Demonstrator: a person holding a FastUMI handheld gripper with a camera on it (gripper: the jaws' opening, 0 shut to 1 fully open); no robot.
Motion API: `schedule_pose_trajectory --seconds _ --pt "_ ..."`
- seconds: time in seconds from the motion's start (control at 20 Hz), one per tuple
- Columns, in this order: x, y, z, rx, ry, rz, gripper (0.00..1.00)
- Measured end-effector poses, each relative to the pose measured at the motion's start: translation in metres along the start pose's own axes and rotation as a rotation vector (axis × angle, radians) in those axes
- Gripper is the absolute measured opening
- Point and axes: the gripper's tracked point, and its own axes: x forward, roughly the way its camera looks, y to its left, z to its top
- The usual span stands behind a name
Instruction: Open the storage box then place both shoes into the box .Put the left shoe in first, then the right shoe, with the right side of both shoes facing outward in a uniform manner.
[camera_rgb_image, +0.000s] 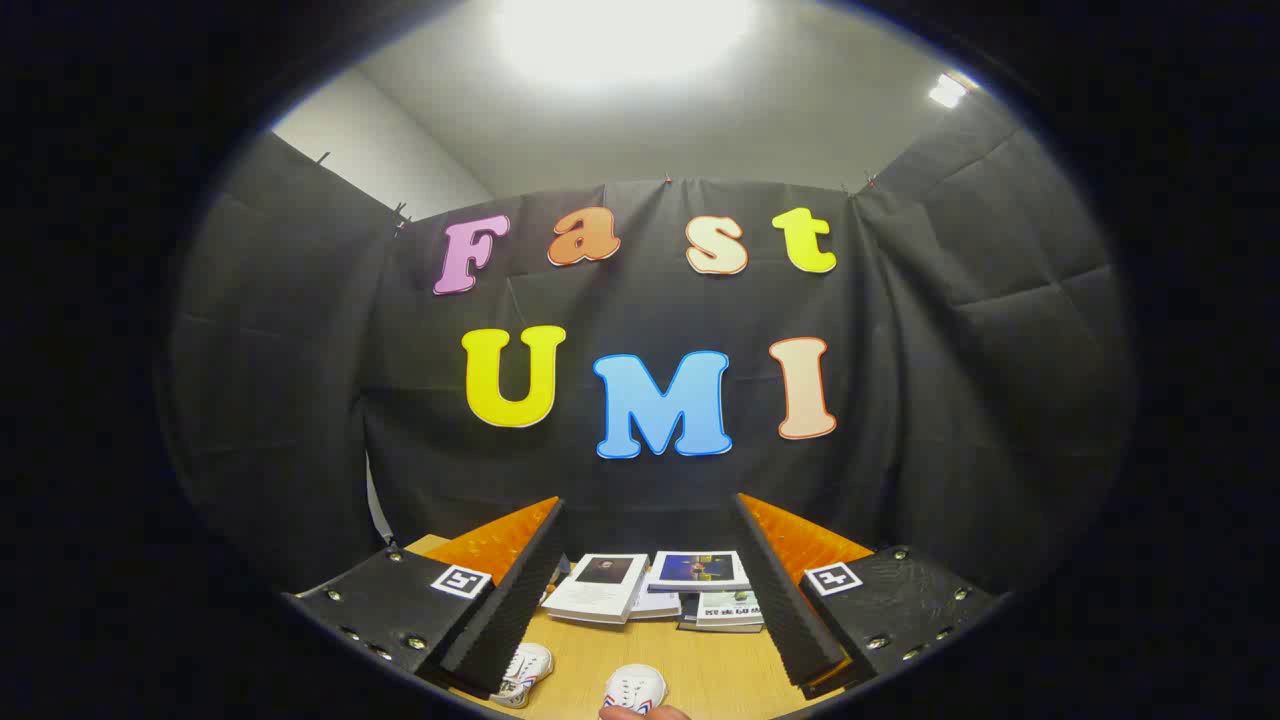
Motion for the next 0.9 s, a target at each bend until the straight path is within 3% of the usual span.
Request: schedule_pose_trajectory --seconds 0.9 --pt "0.002 -0.007 0.001 -0.011 -0.010 -0.013 0.98"
